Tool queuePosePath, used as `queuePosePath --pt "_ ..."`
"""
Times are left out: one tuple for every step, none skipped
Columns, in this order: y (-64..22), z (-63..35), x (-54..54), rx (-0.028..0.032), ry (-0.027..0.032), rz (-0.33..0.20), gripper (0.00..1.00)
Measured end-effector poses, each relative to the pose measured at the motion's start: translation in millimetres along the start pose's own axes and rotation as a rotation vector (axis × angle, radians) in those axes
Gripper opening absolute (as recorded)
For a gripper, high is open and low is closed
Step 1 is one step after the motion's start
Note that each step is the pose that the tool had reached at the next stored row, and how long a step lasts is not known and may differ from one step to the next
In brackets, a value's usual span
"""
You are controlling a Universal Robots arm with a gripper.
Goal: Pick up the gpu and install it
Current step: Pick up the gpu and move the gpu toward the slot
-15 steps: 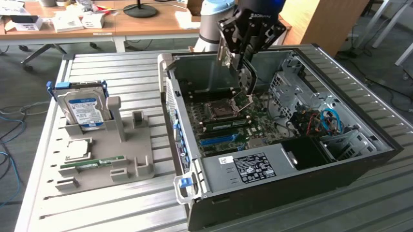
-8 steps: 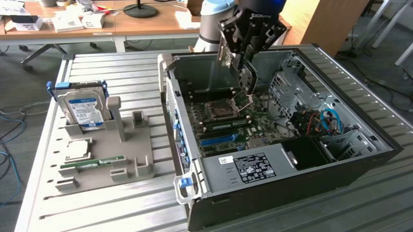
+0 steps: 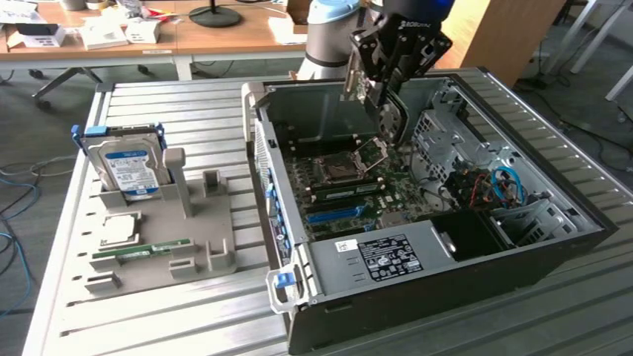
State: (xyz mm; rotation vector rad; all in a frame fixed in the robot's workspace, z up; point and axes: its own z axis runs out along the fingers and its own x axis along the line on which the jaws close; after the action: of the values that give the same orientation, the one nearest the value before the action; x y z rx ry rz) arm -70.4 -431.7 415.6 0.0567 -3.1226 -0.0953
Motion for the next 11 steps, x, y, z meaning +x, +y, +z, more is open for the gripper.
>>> queuePosePath --pt "-0.1 -0.1 -3.3 0.0 0.0 0.0 0.26" --pt "-0.2 -0.1 -6.6 0.0 0.0001 0.0 0.26" --pt "-0.4 -0.2 -10.0 0.0 0.0001 0.0 0.26" --pt "-0.5 -0.3 -13.3 0.0 0.0001 0.0 0.26" --pt "-0.6 -0.3 -16.8 0.0001 0.0002 0.0 0.26" --pt "-0.8 -0.4 -20.7 0.0 0.0002 0.0 0.26" --pt "-0.9 -0.5 -24.8 0.0 0.0003 0.0 0.26" --pt "-1.0 -0.5 -28.9 0.0 0.0004 0.0 0.26" --pt "-1.2 -0.6 -32.9 0.0 0.0004 0.0 0.26" --pt "-1.3 -0.7 -36.7 0.0001 0.0005 0.0 0.26" --pt "-1.5 -0.8 -40.3 0.0001 0.0005 0.0 0.26"
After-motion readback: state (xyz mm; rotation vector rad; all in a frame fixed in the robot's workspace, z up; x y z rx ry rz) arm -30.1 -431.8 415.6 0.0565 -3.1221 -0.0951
